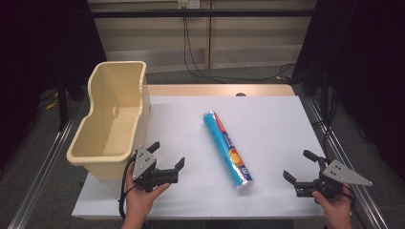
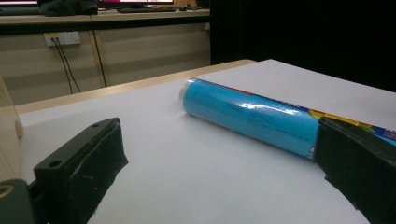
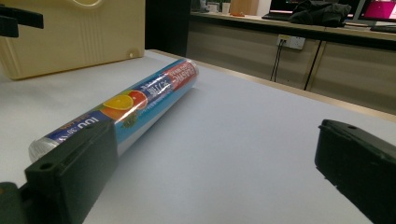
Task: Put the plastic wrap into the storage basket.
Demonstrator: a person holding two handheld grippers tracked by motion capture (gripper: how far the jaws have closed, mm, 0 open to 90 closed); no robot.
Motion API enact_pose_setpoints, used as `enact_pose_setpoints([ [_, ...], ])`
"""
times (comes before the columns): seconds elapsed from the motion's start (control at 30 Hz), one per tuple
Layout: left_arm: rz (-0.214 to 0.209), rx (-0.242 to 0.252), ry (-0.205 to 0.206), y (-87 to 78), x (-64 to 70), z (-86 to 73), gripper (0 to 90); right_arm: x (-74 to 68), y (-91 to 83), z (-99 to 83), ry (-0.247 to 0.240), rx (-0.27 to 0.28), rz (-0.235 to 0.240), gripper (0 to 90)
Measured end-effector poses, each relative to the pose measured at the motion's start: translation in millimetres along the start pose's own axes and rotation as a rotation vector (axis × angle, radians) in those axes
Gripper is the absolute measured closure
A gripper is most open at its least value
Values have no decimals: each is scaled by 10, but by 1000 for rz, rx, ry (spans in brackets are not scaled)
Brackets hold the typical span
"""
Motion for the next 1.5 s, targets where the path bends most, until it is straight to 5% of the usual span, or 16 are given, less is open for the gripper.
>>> enact_pose_setpoints([
  [0.37,-12,-12,-32,115,93,24,20,-6,-5,8,-7,1,3,0],
  [0.83,-74,-63,-60,612,377,116,20,-5,-10,11,-7,1,1,0],
  [1.5,-81,-251,-129,1259,591,110,12,5,-14,9,-5,1,-1,0],
])
Point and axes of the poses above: each handheld gripper's, and its own axes: y roughly forward along the jaws, z roughly out of its top, x roughly to its right, the point moved 6 cm from there along y, roughly forward along the jaws, and after that the axes turned 8 degrees about x, right-handed, at the moved point
